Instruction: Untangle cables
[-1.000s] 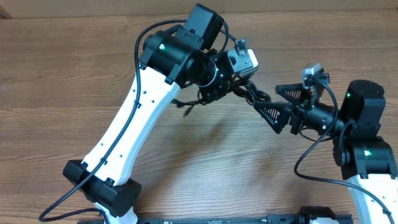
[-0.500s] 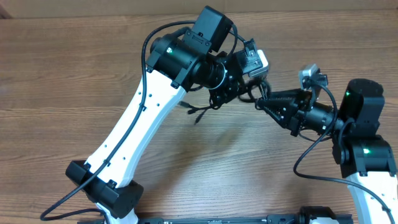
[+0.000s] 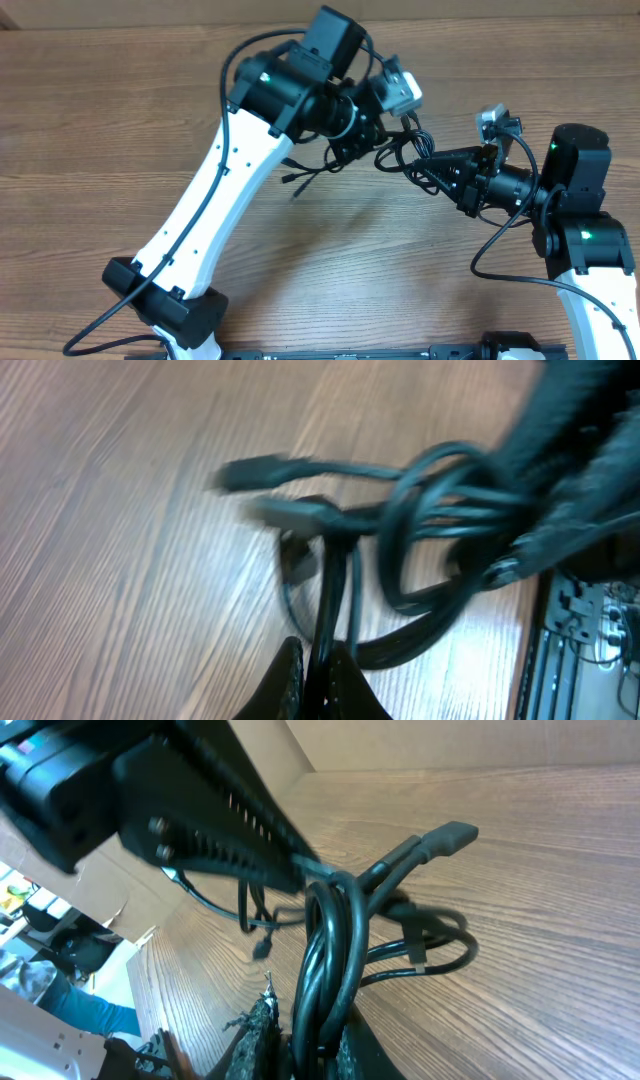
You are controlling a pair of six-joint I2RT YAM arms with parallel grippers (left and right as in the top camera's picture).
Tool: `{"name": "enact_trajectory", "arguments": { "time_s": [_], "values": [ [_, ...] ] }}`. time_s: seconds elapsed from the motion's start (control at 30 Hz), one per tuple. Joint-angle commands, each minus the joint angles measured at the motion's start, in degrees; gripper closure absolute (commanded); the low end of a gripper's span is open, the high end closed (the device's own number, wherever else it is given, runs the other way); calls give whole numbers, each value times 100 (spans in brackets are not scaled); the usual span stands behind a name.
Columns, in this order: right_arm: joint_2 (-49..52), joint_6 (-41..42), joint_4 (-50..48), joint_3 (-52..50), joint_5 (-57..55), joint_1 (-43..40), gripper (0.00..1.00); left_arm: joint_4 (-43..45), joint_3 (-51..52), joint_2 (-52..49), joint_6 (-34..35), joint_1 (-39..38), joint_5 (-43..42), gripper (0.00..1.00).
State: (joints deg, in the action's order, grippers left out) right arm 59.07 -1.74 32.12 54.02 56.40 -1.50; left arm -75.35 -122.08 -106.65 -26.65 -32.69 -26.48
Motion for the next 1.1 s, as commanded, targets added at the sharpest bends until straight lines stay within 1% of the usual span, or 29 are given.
{"name": "enact_trajectory", "arguments": {
  "time_s": [0.0,0.17,0.33,0.57,0.9,1.0,1.07],
  "values": [
    [-13,-20,24,129,35,-7,96,28,-129,46,603,356,551,96],
    [-11,-22,-35,129,284,-7,96,-37,-129,28,1032,717,651,96],
    [-11,-22,-55,129,289,-7,96,-162,-129,-13,1145,905,678,96],
    [-13,-22,-52,129,289,-7,96,-372,-127,-63,1517,1165,1196,96],
    [-13,-17,-107,129,289,-9,96,-542,-127,-83,1554,1394,1220,96],
    [-15,4,-382,129,540,-13,96,-636,-127,-83,1615,1408,1580,96],
    [-17,4,-656,129,807,-13,96,-675,-127,-83,1849,1416,1978,96]
  ]
}}
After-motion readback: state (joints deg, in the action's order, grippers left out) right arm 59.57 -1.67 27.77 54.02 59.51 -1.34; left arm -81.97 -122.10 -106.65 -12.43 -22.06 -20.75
